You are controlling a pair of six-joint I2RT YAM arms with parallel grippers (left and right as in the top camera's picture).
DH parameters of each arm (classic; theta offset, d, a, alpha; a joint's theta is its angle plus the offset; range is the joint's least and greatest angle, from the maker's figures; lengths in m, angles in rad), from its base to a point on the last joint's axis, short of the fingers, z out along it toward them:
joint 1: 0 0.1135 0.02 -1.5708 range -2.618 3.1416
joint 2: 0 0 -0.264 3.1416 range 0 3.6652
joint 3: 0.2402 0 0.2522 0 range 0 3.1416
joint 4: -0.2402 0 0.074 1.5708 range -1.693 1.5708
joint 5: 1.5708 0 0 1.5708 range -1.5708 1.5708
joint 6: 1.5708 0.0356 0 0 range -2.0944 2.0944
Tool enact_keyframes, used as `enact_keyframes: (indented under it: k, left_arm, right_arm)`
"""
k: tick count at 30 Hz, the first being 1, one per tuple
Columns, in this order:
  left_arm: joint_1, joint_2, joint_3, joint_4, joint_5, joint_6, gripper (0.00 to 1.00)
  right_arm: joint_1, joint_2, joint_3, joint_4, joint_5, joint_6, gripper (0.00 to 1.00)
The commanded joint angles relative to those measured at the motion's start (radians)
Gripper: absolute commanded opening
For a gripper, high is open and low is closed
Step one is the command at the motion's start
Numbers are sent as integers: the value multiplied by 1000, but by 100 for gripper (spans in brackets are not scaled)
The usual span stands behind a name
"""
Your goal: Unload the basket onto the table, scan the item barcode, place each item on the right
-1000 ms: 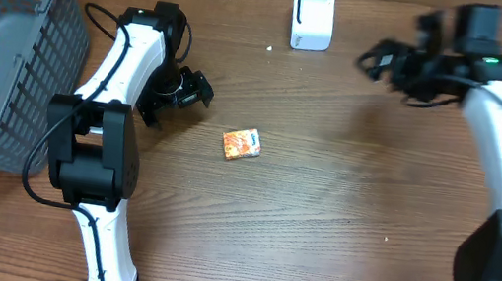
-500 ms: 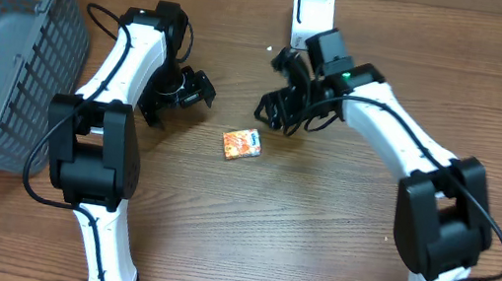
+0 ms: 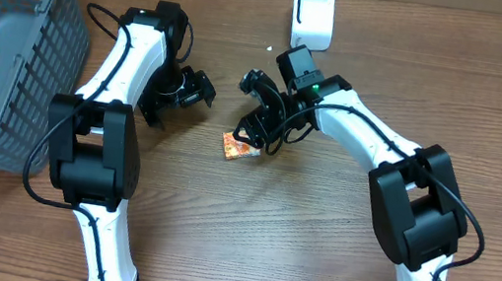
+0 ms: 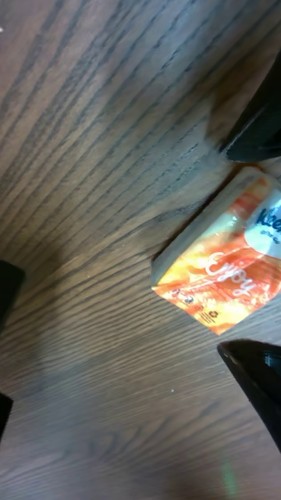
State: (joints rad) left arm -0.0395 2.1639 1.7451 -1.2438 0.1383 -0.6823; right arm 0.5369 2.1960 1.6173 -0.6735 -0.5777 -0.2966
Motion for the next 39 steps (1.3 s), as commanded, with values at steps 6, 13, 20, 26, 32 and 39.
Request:
enact_keyframes:
  k: [6,13,20,26,32,39]
  left_arm:
    - [-11,7,-11,1,8,-21,100]
    - [-11,7,-11,1,8,-21,100]
    - [-11,7,-11,1,8,-21,100]
    - [-11,7,-11,1,8,-21,100]
    - [-11,7,-11,1,8,-21,100]
    - [-11,7,-11,1,8,-21,100]
  right_arm:
    - [-3,35,1,-26,31,157,50]
    - [-5,25,57,-209,38,223,21]
    - [-5,-31,140,-389,74,222,18]
    - [-5,-44,164,-245,131,222,36]
    - [-5,-39,153,-56,144,223,33]
    - [-2,-37,69,27,159,328,19]
